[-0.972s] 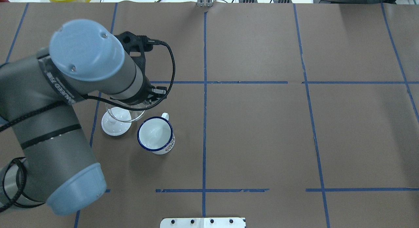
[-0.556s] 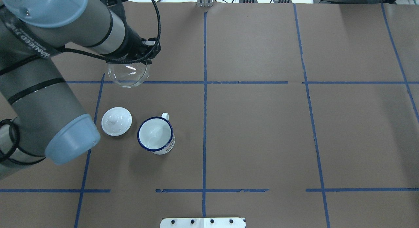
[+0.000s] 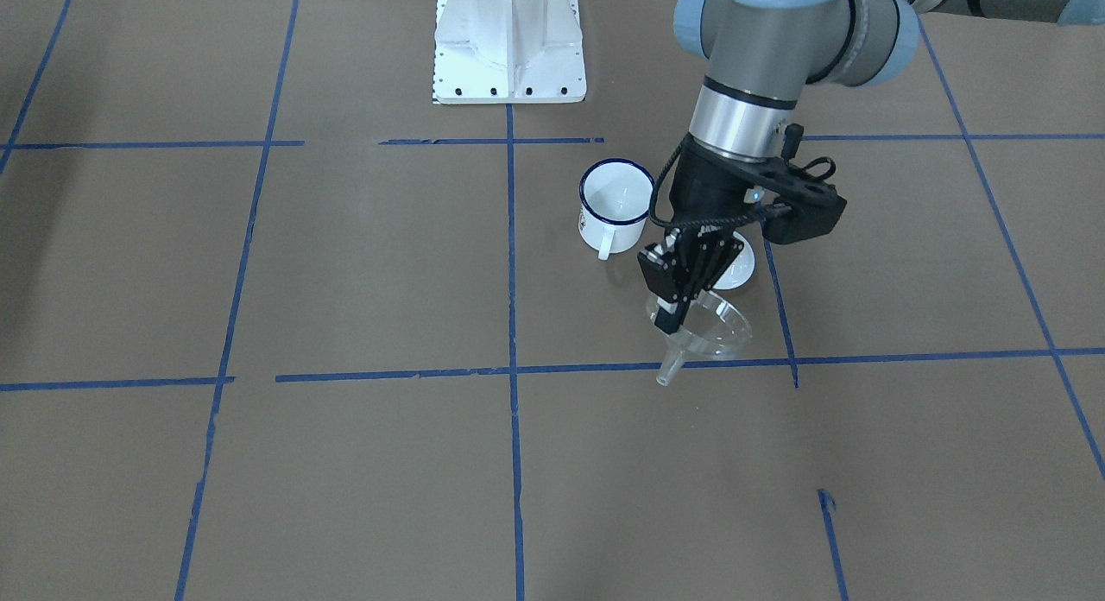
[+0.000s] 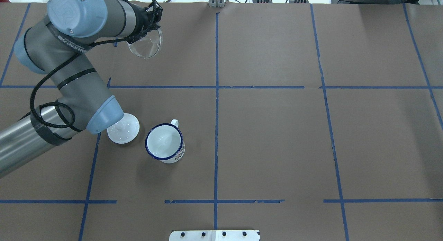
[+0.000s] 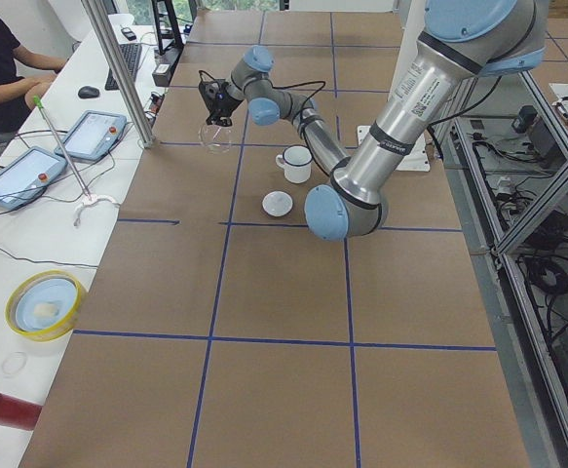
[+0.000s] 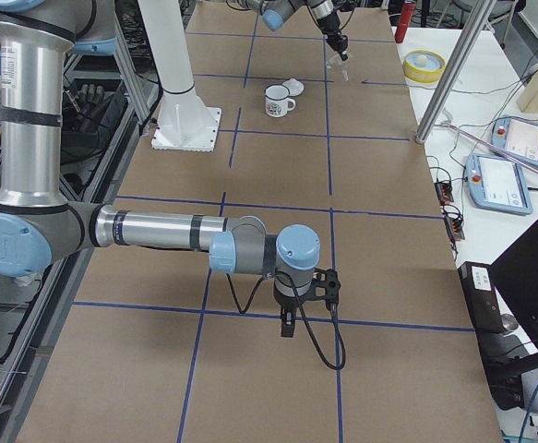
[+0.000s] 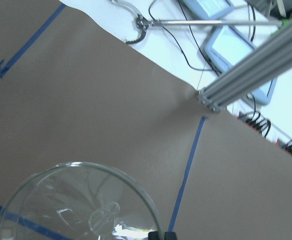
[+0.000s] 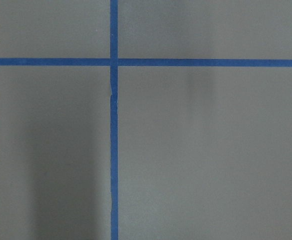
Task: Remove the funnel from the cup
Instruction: 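Carry the funnel farther from the robot and lower it onto the table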
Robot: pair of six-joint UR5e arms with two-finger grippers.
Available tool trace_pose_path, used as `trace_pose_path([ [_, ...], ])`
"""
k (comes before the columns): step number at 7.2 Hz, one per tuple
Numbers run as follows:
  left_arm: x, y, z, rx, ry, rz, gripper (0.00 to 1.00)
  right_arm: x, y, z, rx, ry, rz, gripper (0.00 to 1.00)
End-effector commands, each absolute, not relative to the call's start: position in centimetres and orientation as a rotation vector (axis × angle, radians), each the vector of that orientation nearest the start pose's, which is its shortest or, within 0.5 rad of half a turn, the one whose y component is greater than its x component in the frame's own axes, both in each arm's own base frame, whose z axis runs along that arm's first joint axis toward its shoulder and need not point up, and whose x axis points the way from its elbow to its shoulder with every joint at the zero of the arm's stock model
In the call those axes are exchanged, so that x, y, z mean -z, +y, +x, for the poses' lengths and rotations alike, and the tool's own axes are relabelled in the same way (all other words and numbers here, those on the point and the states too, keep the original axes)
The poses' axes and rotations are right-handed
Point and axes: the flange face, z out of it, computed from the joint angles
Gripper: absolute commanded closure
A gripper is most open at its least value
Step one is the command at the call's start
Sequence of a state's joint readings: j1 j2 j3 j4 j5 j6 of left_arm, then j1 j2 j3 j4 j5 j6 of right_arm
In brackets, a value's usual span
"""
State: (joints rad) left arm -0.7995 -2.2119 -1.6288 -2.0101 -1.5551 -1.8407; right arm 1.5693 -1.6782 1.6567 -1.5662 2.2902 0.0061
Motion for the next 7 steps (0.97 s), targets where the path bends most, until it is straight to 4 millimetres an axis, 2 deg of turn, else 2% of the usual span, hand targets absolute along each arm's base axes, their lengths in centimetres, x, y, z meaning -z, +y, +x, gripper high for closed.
trace_pose_path([
  [1,-26.9,-60.9,38.4,1.194,1.209,0.423,1.00,-67.0,-44.5,6.7,-0.010,-0.719,-0.019,0.00],
  [2,-29.5,-59.7,39.1,1.257,1.254,0.431,1.00,-67.0,-44.5,6.7,-0.010,-0.719,-0.019,0.00],
  [4,-32.4,-57.0,43.7,1.386,1.280,0.444,1.00,-67.0,-44.5,6.7,-0.010,-0.719,-0.019,0.00],
  [5,-32.8,-55.6,45.7,1.430,1.292,0.432,1.00,-67.0,-44.5,6.7,-0.010,-0.719,-0.019,0.00],
  [7,-33.0,-54.4,47.4,1.437,1.296,0.412,1.00,-67.0,-44.5,6.7,-0.010,-0.719,-0.019,0.00],
])
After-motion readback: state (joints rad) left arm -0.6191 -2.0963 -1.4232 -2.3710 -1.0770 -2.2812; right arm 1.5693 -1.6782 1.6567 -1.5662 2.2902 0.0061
